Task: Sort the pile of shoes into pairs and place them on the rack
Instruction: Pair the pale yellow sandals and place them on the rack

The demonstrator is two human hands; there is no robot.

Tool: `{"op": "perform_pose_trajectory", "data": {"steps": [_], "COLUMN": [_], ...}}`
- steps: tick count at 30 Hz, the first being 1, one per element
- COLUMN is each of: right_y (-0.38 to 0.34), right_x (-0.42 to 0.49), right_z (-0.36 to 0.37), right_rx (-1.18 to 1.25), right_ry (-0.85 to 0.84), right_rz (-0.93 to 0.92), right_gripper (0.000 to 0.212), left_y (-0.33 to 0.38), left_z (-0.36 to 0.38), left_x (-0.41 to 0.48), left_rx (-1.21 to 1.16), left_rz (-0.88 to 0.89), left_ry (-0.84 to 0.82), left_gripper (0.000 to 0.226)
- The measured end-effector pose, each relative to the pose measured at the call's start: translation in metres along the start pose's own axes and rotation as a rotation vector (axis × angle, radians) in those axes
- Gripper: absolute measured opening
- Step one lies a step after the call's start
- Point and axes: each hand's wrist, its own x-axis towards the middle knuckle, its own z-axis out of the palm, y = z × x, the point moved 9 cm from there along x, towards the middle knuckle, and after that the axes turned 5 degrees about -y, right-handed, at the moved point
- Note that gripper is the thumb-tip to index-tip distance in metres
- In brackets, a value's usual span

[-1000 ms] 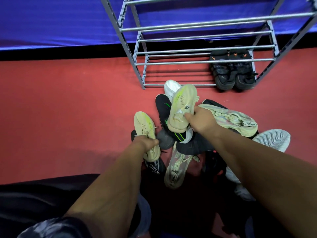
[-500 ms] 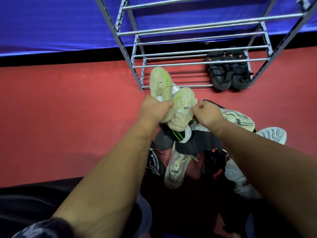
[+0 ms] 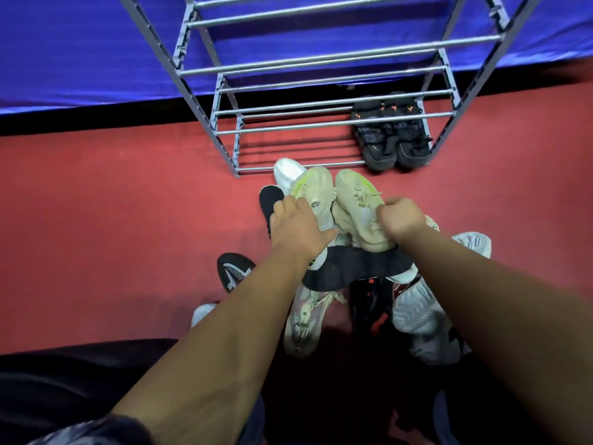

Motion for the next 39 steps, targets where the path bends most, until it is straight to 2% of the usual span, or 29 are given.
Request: {"op": "perform_pose_trajectory", "data": {"steps": [3,6,8,10,11,14,17,20,22,24,29,31,34,39], "right_y": [-0.008,-0.010,-0.008,-0.007,-0.008,-0.013,-0.022,-0.037,-0.047,-0.057,-0.073,-0.078,-0.084,-0.087], "right_x": [-0.002,-0.008,-0.012,-0.013,-0.012,-0.003,0.006,0.020,0.032,0.041,0.072,0.082,0.098,0.122], "right_z": [0.014,0.026,0.034,0.042,0.042,0.027,0.011,0.005,0.005,0.007,0.023,0.027,0.032,0.033], "right_rx": [-0.262,-0.338,-0.460,-0.558,-0.553,-0.350,-0.214,-0.164,-0.142,-0.130,-0.020,-0.014,-0.031,-0.079], "right_ry": [-0.063,-0.118,-0.159,-0.180,-0.153,0.002,0.099,0.078,0.051,0.036,-0.015,-0.021,-0.032,-0.040], "right_rz": [-0.040,-0.057,-0.035,-0.033,-0.035,-0.103,-0.213,-0.268,-0.278,-0.297,-0.318,-0.322,-0.312,-0.358], "right_gripper": [0.040,0.082,0.116,0.128,0.122,0.086,0.089,0.081,0.071,0.064,0.050,0.056,0.068,0.051], "left_y": [-0.011,-0.037,-0.051,-0.055,-0.057,-0.060,-0.064,-0.071,-0.075,-0.079,-0.084,-0.082,-0.074,-0.065], "left_z": [0.011,0.025,0.039,0.042,0.039,0.027,0.017,0.017,0.019,0.017,0.004,0.003,-0.002,0.010], "left_x": [0.003,0.008,0.012,0.018,0.021,0.030,0.045,0.071,0.089,0.108,0.155,0.175,0.202,0.231], "left_rx": [0.070,0.003,-0.195,-0.396,-0.456,-0.573,-0.652,-0.815,-0.901,-0.921,-0.893,-0.871,-0.828,-0.764], "left_rz": [-0.089,-0.251,-0.313,-0.311,-0.317,-0.350,-0.366,-0.415,-0.436,-0.416,-0.398,-0.380,-0.343,-0.321], "left_ry": [-0.063,-0.147,-0.242,-0.259,-0.236,-0.153,-0.076,-0.095,-0.143,-0.145,-0.098,-0.096,-0.086,-0.192], "left_gripper": [0.106,0.122,0.117,0.104,0.097,0.085,0.082,0.077,0.062,0.037,0.019,0.019,0.033,0.030]}}
